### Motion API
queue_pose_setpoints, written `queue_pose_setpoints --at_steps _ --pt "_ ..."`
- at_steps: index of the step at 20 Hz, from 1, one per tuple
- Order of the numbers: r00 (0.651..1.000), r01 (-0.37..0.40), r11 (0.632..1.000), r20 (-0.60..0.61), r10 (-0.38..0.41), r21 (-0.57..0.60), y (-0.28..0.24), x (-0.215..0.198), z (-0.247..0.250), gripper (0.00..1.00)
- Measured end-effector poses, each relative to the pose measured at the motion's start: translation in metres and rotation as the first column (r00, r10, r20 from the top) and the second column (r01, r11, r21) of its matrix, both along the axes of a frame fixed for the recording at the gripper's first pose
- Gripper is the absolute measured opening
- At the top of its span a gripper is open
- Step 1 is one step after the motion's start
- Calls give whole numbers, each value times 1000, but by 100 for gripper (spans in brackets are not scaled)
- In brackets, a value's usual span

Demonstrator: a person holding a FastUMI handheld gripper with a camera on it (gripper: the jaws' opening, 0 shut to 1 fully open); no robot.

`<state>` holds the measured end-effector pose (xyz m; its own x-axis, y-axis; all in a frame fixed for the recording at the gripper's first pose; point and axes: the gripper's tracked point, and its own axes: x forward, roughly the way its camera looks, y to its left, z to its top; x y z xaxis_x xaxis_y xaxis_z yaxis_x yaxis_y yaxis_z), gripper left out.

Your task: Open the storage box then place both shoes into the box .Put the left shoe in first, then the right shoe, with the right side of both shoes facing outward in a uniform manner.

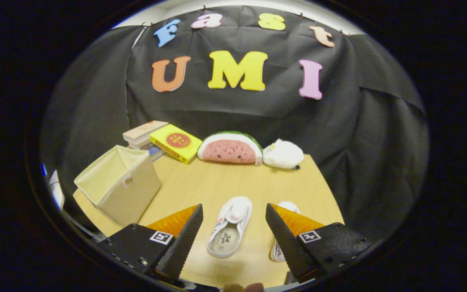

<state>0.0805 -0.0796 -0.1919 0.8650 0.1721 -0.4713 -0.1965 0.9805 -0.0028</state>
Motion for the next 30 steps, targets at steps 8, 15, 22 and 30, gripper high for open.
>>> queue_pose_setpoints --at_steps 8,15,22,30 --pt "979 62 996 -199 -50 59 -28 38 -114 96" --pt "955 98 991 -288 -67 92 -20 73 -153 83" --pt "922 158 974 -379 -86 163 -5 78 -155 17" --pt "866 282 933 -477 -148 224 4 71 -138 0"
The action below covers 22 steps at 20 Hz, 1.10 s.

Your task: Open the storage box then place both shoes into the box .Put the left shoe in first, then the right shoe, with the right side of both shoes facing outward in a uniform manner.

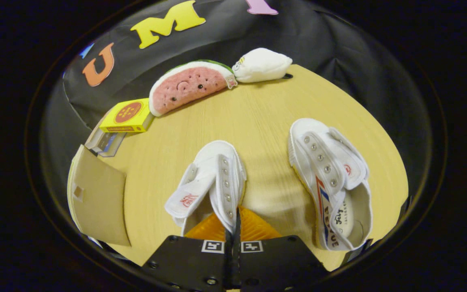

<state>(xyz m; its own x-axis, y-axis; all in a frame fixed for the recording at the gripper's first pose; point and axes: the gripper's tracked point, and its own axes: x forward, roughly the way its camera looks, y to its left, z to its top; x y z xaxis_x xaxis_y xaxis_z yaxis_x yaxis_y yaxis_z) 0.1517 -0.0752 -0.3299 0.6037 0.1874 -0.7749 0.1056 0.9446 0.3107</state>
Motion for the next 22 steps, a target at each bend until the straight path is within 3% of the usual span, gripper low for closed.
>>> queue_pose_setpoints --at_steps 7,12,18,22 --pt "999 47 993 -12 -46 107 51 -33 44 0" --pt "997 69 985 26 -74 158 103 -56 113 0" --pt "988 44 981 134 -70 188 194 -66 215 0" --pt "983 19 978 176 -57 210 267 -64 242 0"
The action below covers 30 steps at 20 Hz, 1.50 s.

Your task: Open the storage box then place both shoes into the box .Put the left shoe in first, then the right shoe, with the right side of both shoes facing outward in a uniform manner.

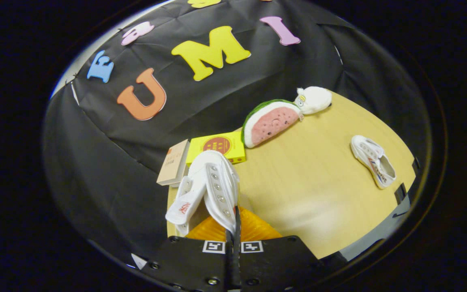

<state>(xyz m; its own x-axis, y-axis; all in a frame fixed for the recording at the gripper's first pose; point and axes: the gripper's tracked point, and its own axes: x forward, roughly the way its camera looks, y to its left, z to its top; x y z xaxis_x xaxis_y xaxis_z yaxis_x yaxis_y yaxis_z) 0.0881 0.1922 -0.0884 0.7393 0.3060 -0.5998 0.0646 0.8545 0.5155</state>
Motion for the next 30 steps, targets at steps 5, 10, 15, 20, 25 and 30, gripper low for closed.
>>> queue_pose_setpoints --at_steps 5,10,15,20,25,30 --pt "1000 4 999 -23 -3 49 85 5 -24 0" --pt "997 41 997 -66 -37 63 129 4 -61 0" --pt "994 73 995 -91 -68 62 139 1 -93 0" --pt "995 96 994 -46 -94 44 143 8 -110 0" --pt "996 83 996 -18 -82 21 153 1 -120 0" --pt "999 41 998 20 -40 -53 152 -3 -126 0"
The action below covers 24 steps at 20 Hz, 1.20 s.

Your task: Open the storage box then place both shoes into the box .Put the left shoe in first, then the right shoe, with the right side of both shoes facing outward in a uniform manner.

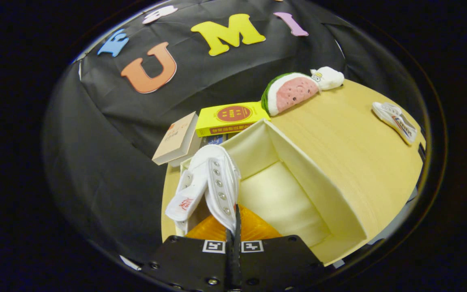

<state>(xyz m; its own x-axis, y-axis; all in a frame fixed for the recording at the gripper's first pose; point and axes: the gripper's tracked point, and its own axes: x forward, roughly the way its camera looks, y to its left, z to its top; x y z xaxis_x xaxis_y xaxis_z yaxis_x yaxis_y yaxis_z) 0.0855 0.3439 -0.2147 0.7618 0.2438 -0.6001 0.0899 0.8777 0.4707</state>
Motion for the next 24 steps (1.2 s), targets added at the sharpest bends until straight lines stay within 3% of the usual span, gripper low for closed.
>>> queue_pose_setpoints --at_steps 5,8,10,14,19,24 --pt "994 -82 996 -67 84 41 13 -5 -23 4" --pt "978 -161 986 -126 165 41 17 -10 -33 59" --pt "978 -183 983 -100 182 -5 7 -12 -31 95" --pt "970 -232 964 40 239 -127 -26 -10 8 95" --pt "913 -270 916 224 342 -297 -98 -17 54 95" --pt "907 -204 929 298 298 -310 -206 -15 86 95"
